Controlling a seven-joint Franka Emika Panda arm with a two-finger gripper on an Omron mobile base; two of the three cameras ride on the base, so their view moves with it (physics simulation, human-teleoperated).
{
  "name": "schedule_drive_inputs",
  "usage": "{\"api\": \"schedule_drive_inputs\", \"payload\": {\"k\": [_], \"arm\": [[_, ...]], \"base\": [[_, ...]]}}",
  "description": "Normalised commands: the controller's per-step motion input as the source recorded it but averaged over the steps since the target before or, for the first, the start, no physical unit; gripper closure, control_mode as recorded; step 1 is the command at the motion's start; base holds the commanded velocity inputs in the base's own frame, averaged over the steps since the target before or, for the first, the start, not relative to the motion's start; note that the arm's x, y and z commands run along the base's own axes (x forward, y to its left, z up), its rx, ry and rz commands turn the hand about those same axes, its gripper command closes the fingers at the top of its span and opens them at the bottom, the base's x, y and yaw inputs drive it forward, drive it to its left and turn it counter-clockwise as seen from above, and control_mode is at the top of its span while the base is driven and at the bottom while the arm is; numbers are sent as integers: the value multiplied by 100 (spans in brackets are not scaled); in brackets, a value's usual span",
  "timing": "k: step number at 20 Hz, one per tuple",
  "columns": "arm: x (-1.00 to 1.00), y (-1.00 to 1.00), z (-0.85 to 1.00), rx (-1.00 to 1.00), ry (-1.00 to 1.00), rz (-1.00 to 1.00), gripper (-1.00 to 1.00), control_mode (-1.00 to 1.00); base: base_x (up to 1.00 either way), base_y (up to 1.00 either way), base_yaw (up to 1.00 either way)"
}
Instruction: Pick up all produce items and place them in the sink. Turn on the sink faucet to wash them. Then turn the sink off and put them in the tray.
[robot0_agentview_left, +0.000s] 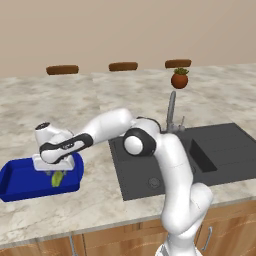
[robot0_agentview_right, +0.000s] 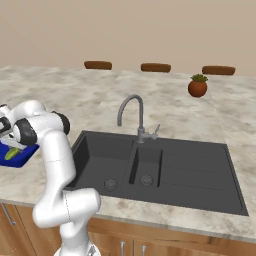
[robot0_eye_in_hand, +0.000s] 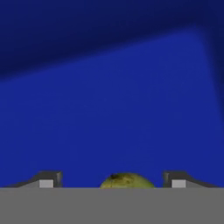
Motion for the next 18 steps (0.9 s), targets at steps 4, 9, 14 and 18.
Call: {"api": "schedule_drive_inputs", "payload": {"k": [4,9,14,18], "arm": [[-13,0,47,0,0,0,-100,-100],[-16,0,39,0,0,0,-100,-100],[-23,0,25,0,0,0,-100,-100],[-30,-1,24,0,-1,0,-100,-100]], "base": [[0,0,0],[0,0,0],[0,0,0],[0,0,0]]}}
